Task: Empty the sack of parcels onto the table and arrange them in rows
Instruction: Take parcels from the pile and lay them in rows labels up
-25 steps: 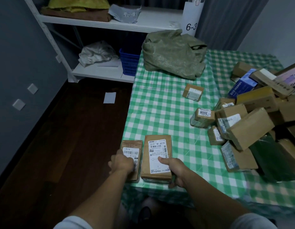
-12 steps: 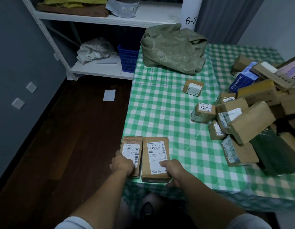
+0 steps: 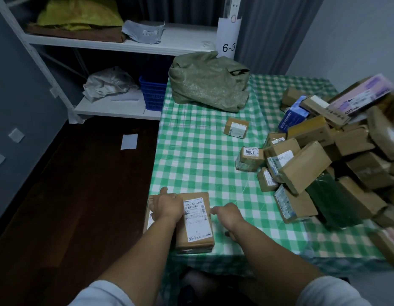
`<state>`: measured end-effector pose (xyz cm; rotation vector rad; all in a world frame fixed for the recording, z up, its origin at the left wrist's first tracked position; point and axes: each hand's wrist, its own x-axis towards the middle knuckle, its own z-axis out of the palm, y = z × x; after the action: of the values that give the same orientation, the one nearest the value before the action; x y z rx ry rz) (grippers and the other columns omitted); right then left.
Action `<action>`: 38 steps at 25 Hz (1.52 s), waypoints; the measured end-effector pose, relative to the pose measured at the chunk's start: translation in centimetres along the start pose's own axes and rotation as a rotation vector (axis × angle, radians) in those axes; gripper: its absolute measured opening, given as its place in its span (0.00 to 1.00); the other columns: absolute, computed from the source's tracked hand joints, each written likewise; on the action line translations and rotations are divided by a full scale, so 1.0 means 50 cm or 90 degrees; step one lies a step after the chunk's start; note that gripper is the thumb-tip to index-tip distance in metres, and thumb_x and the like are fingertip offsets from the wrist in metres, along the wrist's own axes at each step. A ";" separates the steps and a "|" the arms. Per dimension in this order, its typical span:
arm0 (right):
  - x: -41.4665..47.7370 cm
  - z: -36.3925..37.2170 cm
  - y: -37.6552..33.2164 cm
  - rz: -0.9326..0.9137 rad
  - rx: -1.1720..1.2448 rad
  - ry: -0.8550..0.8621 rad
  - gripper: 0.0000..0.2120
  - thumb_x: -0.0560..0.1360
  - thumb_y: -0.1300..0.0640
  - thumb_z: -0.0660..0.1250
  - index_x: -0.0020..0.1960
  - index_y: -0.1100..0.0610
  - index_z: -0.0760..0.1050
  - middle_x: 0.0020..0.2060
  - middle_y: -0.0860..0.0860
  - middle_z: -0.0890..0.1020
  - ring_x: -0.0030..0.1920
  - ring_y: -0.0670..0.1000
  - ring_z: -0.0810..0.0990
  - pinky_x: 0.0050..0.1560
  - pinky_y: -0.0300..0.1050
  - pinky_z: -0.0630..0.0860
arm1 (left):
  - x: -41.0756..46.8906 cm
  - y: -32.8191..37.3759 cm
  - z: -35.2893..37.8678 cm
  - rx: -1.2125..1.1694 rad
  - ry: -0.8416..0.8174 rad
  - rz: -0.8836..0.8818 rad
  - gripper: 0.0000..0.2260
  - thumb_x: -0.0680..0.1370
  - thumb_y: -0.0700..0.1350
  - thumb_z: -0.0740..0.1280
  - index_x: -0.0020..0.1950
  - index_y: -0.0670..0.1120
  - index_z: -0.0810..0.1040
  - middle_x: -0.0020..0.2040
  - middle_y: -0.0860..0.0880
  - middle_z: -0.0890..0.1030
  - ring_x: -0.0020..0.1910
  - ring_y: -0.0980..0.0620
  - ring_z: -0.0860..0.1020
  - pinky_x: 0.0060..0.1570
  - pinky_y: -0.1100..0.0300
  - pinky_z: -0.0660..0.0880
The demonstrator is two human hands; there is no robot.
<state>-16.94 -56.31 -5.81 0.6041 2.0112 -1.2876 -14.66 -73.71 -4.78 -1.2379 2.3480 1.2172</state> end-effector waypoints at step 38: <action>0.184 -0.544 -0.099 0.064 -0.008 0.317 0.48 0.70 0.35 0.73 0.77 0.60 0.57 0.73 0.62 0.62 0.71 0.64 0.64 0.66 0.57 0.69 | -0.171 0.469 0.489 -0.278 -0.343 0.081 0.11 0.67 0.31 0.71 0.40 0.44 0.74 0.33 0.47 0.79 0.32 0.49 0.77 0.37 0.57 0.76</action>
<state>-34.22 -33.23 -1.68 1.0907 2.3411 -1.1417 -31.52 -43.19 -2.42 -0.7274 1.8426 1.8960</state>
